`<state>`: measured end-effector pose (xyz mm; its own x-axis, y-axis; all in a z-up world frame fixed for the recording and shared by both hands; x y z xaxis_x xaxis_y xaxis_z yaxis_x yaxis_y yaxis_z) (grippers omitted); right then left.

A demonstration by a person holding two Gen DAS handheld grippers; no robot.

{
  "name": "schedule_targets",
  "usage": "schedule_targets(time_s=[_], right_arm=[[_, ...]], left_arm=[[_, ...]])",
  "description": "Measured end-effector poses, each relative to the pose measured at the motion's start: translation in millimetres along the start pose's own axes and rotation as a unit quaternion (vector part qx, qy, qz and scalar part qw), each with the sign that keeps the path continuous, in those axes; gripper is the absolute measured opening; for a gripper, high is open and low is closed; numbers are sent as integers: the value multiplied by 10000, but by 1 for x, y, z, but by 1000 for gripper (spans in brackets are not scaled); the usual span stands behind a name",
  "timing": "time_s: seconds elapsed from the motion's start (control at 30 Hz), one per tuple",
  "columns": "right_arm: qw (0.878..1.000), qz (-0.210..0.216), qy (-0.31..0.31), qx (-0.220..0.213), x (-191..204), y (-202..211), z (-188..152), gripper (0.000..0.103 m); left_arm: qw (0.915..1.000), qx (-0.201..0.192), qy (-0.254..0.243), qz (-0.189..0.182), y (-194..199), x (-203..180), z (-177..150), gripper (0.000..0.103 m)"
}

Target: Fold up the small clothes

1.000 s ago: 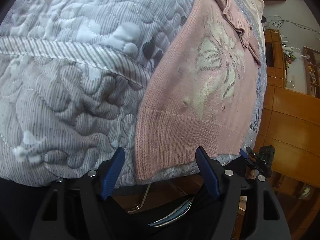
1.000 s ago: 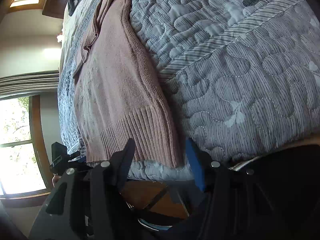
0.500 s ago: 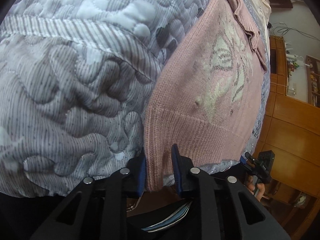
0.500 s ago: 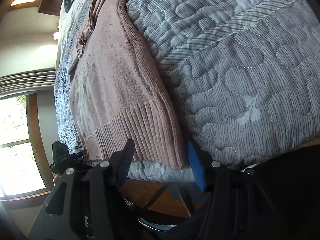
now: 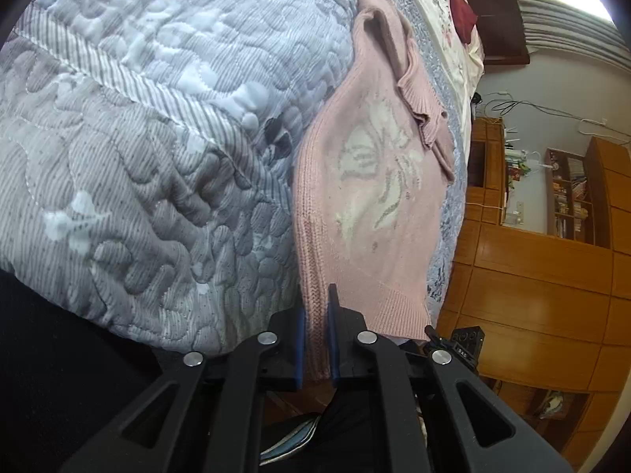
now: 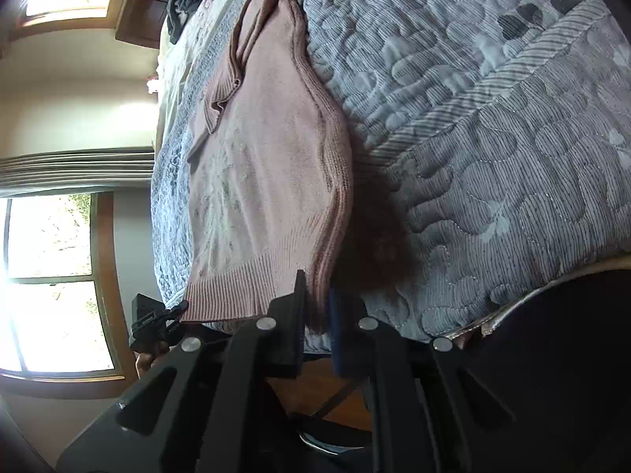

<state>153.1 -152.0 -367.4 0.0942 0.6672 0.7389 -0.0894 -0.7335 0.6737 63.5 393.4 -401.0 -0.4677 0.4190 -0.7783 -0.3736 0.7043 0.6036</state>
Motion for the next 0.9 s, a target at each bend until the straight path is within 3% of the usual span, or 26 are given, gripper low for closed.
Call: schedule_targets(time_s=[0.2, 0.5, 0.9], right_arm=[[9986, 492, -49, -191, 20, 13, 13, 8], [9950, 903, -88, -415, 47, 29, 49, 8], [9944, 847, 0, -624, 81, 27, 135, 8]], left_arm=[[9990, -224, -93, -373, 15, -29, 3, 8], [9959, -484, -277, -705, 41, -72, 31, 7], [9932, -825, -2, -816, 40, -93, 116, 4]])
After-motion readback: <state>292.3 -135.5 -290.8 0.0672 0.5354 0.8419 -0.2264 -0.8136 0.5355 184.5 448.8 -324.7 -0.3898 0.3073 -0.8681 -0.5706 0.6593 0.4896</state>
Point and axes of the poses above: each gripper's, at about its wrist camera, not at the fingertips, and y roughly against the way its jaws point, x to its left, z to its top, the point moved 4 cm from there along -y, roughly the way its jaws point, and after that the axes turned 2 degrees about y, right-handed, at the moved point
